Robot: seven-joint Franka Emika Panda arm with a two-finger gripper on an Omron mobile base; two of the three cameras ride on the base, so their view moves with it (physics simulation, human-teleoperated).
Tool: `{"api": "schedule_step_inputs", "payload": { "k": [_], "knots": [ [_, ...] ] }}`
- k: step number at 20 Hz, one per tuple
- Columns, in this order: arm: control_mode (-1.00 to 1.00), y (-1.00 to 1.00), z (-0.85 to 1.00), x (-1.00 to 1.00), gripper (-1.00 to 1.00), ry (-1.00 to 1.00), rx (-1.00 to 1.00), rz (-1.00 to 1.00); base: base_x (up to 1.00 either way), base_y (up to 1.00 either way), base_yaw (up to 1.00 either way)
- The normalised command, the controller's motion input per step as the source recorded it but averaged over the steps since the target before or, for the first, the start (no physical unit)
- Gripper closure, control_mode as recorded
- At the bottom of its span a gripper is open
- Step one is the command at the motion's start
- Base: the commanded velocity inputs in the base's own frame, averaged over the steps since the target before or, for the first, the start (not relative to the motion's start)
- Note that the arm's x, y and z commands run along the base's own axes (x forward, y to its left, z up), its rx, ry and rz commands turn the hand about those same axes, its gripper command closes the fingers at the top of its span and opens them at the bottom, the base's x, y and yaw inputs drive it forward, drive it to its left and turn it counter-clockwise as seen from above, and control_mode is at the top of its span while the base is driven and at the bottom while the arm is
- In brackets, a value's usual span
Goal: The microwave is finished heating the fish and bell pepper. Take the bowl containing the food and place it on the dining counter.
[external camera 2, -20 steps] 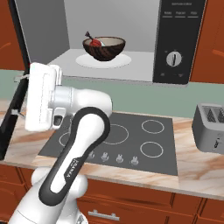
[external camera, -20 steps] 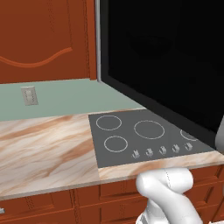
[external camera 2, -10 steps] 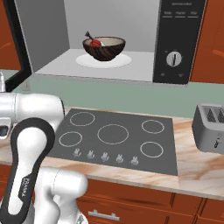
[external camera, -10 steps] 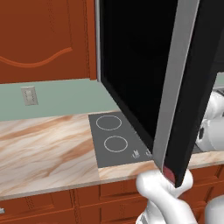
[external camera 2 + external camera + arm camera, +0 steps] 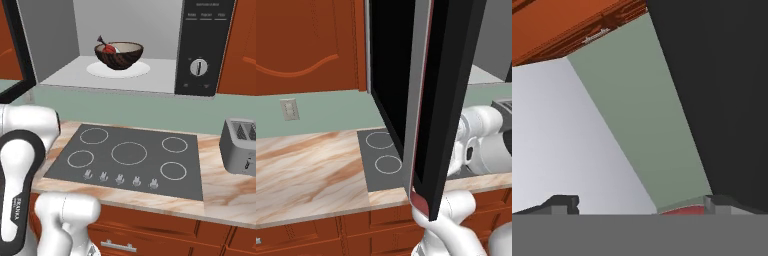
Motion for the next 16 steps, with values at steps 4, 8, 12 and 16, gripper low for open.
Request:
{"api": "schedule_step_inputs", "payload": {
  "k": [4,8,12,16],
  "knots": [
    [-1.0,-0.82,0.25,0.02,-1.0,-0.18,0.03,-0.03,0.0,0.0,0.0],
    [-1.0,-1.0,0.51,0.03,-1.0,-0.37,-0.01,-0.02,0.0,0.0,0.0],
    [-1.0,-1.0,0.41,0.06,-1.0,-0.35,-0.07,0.0,0.0,0.0,0.0],
    [-1.0,-1.0,0.31,0.16,-1.0,-0.29,-0.15,0.0,0.0,0.0,0.0]
  ]
}}
